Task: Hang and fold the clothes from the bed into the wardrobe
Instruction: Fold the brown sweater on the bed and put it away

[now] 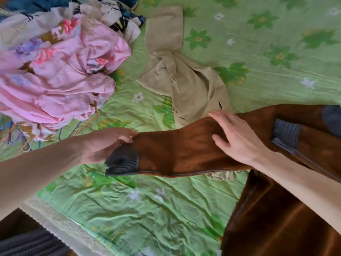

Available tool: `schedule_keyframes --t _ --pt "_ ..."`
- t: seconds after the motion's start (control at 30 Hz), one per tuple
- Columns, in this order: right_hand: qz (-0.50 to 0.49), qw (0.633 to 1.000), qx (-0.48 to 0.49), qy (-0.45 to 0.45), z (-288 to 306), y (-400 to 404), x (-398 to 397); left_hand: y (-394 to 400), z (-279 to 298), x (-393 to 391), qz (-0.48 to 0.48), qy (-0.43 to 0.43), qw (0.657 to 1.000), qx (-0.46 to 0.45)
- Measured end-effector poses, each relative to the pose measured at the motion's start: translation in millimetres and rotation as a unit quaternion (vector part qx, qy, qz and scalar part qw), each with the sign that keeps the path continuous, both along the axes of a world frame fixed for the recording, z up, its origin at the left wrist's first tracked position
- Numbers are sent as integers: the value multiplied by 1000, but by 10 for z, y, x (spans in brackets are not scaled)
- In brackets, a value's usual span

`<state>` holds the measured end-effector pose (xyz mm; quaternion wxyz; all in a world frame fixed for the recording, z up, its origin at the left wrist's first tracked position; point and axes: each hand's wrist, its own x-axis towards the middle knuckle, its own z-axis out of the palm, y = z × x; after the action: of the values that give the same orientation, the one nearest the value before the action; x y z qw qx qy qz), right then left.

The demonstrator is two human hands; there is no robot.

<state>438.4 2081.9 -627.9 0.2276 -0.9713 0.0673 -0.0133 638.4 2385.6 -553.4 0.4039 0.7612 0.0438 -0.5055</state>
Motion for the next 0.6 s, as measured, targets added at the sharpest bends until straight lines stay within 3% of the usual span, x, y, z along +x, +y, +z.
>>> schedule_keyframes --t 0.07,0.2,0.27,0.33,0.43,0.5,0.53,0.6 --pt "41 998 44 -4 155 222 -14 -188 143 -141 56 35 997 -43" --pt "93 980 170 -32 312 697 -80 -698 312 -409 65 100 983 -142" --pt "34 952 294 -78 327 816 -142 -954 315 -508 44 79 983 -161" --pt "-52 927 336 -161 336 742 -241 -1210 351 -632 4 43 983 -177" --pt "-113 873 426 -209 352 481 -423 -1617 454 -833 -75 19 972 -220" --pt "-174 778 549 -250 475 291 -548 -1905 468 -948 -114 -36 966 -227" --pt "-200 748 577 -260 554 176 -639 -2066 446 -1013 -129 -89 964 -217" --pt "-268 734 570 -255 639 -101 -815 -2369 355 -1143 -181 -255 929 -200"
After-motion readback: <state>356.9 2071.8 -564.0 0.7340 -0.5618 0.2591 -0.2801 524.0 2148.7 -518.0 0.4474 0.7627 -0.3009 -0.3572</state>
